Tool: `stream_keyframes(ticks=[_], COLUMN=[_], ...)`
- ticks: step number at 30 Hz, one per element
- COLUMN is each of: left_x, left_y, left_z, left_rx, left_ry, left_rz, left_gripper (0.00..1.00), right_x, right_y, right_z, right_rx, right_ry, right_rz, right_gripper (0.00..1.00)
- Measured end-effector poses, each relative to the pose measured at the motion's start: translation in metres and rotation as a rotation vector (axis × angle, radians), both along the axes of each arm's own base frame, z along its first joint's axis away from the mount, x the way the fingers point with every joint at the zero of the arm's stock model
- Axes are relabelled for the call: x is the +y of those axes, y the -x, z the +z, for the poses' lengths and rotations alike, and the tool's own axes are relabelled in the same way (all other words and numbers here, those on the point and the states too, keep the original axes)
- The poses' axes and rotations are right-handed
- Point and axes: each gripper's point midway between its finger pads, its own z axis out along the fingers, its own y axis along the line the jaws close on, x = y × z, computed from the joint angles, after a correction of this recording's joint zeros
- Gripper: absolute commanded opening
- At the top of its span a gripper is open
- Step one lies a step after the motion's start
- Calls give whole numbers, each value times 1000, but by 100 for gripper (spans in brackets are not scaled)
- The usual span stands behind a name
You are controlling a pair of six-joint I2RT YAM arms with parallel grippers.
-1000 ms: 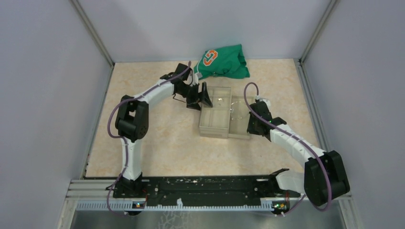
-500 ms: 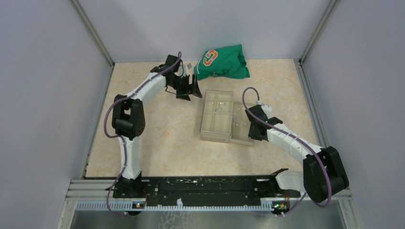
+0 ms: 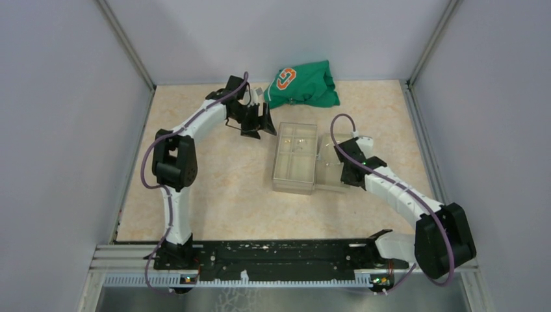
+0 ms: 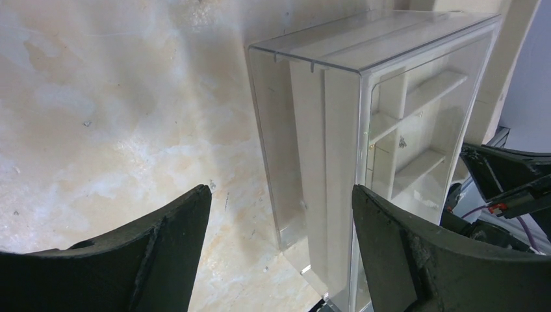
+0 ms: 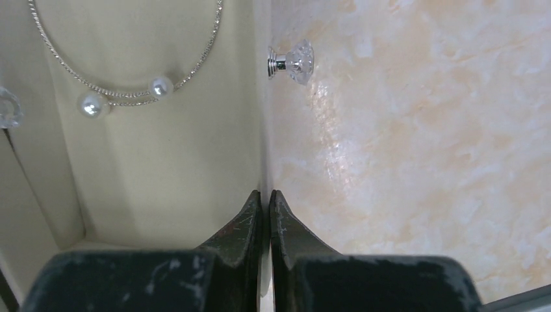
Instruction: Organize the mixed jewelry
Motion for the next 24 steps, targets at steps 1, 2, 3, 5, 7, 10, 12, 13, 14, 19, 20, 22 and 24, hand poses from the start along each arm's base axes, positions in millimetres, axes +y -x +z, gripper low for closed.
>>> stream_keyframes(ticks=[1,2,3,5,7,10,12,13,14,19,20,22,24], left_x=[0,1,2,2,1,0,-2,-3,-5,-13,-14,-17,-19], left_y=[1,3,5,8,12,20,25,27,30,37,38,40,41], left_z=[0,1,1,3,4,3,3,2,2,4,4,5,5], left_rx=[1,4,6,9,14,25,34,40,44,53,55,58,58], left_ry=[0,0,1,4,7,11,15,19,23,42,46,51,56], left_rz=[0,0,-1,-1,-6,-16,-25,-31,-38,-65,-70,-78,-84], left_gripper=[86,86,86,86,86,86,86,86,86,87,87,87,87], right_x=[-1,-3,-4,-4,-3,-3,-3,-3,-3,-2,-1,-1,1], right_y=[0,-2,-2,-3,-3,-3,-1,1,3,11,12,13,14], right_z=[3,7,10,14,14,12,8,5,2,-8,-9,-8,-8], right_rx=[-9,-26,-39,-53,-54,-61,-62,-61,-58,-57,-59,-70,-88], right_ry=[5,11,10,7,8,5,2,-1,-3,-27,-31,-41,-59], right_rz=[-3,-2,-1,5,11,22,29,33,38,63,67,75,82], right_gripper=[0,0,0,0,0,0,0,0,0,0,0,0,0])
